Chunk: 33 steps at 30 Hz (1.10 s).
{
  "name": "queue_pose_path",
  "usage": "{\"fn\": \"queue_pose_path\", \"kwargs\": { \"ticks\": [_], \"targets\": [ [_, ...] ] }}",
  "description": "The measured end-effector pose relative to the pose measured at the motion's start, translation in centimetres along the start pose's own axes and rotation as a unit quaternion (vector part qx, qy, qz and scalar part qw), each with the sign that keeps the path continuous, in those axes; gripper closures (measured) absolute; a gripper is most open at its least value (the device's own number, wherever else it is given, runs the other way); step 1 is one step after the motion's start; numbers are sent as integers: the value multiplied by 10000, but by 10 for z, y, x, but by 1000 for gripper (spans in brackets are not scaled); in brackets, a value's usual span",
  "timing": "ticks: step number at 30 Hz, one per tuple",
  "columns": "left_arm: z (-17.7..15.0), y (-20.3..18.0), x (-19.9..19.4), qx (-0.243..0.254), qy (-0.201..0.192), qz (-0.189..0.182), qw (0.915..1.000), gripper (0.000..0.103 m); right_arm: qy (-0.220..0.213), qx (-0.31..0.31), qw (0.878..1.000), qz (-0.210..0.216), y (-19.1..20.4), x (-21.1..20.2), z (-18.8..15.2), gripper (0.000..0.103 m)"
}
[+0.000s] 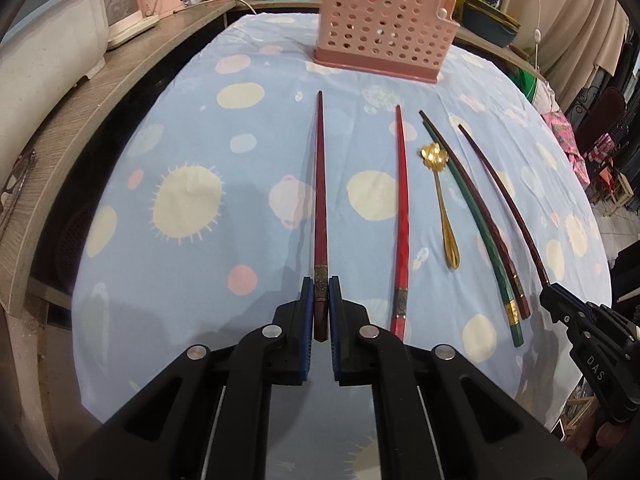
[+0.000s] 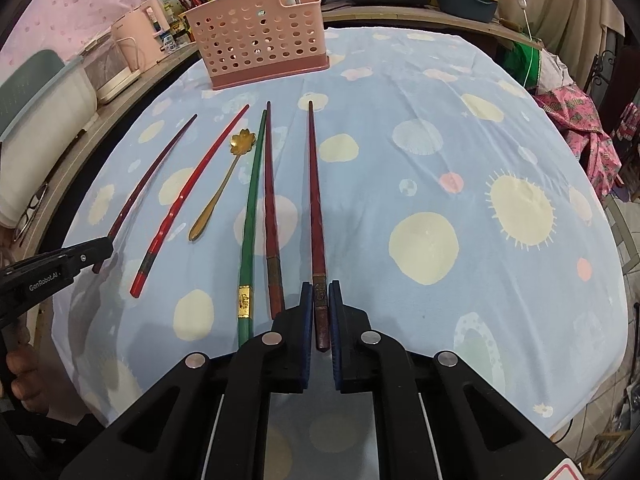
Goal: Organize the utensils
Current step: 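Carry both chopsticks up into the pink basket and open both tools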
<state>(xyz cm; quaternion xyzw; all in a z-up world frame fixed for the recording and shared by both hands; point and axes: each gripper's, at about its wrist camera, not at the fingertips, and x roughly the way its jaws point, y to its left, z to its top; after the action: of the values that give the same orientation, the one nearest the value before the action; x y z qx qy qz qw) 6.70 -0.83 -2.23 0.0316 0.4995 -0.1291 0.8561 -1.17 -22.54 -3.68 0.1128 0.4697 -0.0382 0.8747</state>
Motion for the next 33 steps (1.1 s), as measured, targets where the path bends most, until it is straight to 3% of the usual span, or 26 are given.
{"fn": "queue_pose_path", "kwargs": {
  "ticks": [14,33],
  "targets": [
    [41,7,-42,-140,-625,-150,9978,96,-824,142,9964,164,-6,-44,49,96],
    [128,15,-94,-394,-1688,-218,9846,96,-1984,262,9791,367,-16,-95,140,96]
  ]
}}
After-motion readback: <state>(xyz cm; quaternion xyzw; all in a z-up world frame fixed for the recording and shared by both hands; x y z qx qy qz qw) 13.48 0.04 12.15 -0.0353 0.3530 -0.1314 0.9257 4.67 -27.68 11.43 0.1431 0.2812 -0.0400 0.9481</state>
